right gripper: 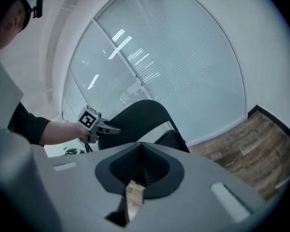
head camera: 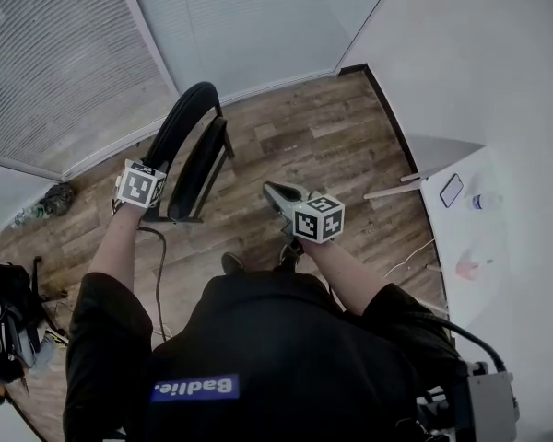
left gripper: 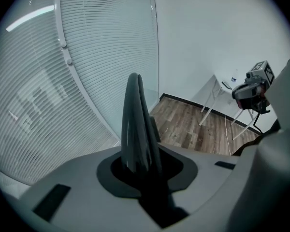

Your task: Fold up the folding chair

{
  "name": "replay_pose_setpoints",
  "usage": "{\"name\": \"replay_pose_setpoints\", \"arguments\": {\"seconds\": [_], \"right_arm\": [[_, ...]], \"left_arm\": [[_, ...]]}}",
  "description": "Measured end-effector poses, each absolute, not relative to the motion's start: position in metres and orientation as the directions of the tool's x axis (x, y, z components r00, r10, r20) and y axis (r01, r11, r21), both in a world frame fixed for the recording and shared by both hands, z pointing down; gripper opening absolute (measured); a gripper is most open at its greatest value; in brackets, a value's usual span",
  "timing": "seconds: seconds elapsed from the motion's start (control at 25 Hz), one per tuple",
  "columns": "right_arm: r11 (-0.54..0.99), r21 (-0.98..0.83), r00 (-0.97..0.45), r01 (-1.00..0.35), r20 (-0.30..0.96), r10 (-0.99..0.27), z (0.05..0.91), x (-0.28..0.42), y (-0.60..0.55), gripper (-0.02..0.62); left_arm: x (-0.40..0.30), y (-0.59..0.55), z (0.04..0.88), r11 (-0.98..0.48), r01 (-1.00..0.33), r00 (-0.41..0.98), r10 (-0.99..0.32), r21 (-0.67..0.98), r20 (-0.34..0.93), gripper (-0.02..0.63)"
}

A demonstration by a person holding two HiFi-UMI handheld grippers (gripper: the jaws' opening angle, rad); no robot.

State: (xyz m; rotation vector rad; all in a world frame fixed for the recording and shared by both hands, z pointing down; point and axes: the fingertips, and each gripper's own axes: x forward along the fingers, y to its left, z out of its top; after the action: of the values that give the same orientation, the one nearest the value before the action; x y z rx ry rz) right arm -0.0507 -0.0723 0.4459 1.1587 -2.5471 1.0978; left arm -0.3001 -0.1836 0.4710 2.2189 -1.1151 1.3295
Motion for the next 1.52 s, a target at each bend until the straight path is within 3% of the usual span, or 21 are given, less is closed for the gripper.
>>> {"name": "replay_pose_setpoints", "arguments": {"seconds": [0.28,0.92,1.52], "right_arm": [[0.566,-0.440,-0.708,-0.697,0.297,-0.641,0.387,-0.034,-0.060,0.003],[0.673,-0.275,-0.716,-0.687,0.096,-0.691,0.296,-0.008,-0.037,0.002],[0.696,-0.299,-0.731,-0.653,0.008,-0.682,0.285,0.000,-0.028,0.002]], "left_arm": [[-0.310,-0.188,0.469,-0.643,-0.754,0.249,-0.471,-0.136,0.846,0.087],[-0.322,-0.192,0.469,-0.637,-0.754,0.233,-0.489,-0.161,0.840,0.087],[-0.313,-0.190,0.469,-0.634,-0.754,0.220,-0.494,-0.174,0.841,0.087]]}}
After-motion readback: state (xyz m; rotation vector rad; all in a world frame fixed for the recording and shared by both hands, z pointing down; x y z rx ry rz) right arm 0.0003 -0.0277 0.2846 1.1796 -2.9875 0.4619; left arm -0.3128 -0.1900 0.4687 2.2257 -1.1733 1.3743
